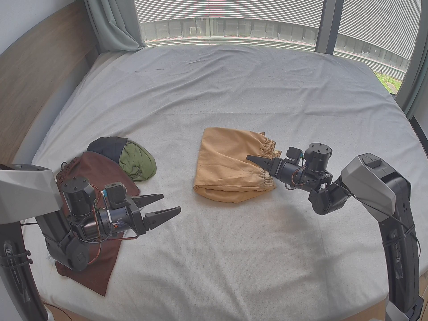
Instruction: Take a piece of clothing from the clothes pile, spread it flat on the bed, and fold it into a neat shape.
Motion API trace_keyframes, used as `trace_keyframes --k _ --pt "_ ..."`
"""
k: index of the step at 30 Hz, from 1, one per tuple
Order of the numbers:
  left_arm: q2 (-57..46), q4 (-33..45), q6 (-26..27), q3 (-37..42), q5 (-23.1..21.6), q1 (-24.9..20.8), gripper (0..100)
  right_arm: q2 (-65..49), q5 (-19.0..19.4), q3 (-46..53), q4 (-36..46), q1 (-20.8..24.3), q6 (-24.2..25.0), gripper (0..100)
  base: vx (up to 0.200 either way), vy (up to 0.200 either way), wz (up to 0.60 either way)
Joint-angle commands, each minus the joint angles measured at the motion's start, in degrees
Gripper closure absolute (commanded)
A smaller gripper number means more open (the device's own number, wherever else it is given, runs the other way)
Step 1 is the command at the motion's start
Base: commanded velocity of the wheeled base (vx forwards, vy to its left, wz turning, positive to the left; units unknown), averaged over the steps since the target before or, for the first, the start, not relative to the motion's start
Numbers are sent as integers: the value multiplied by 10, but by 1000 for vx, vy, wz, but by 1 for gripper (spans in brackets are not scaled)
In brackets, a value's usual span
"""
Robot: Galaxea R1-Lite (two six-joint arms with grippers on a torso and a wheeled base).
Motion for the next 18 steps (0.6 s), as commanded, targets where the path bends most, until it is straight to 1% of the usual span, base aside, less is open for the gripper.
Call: trace_keyframes --k 1,5,8,9,10,12,14,17,18 --pt "0 0 0 0 -1 0 0 -9 1 13 -9 4 1 0 0 0 0" --pt "-2 -1 2 2 -1 0 0 -65 1 44 -18 6 0 0 0 0 0" --pt "-6 -2 3 2 -1 -4 0 -142 1 98 -28 10 0 0 0 0 0" --pt "-6 -2 3 2 -1 -4 0 -142 1 98 -28 10 0 0 0 0 0" --pt "-23 -2 11 3 -1 -4 0 -190 0 148 -48 14 0 0 0 0 0" --pt "-51 -1 22 8 -1 -5 0 -236 0 209 -69 19 -8 0 0 0 0" --pt "-86 -1 26 26 -10 -12 0 -281 -3 290 -96 22 -25 0 0 0 0" --pt "-145 0 25 63 -24 -33 0 -334 -5 406 -145 32 -70 0 0 0 0" --pt "-162 0 26 74 -24 -43 0 -352 -11 446 -162 32 -89 0 0 0 0"
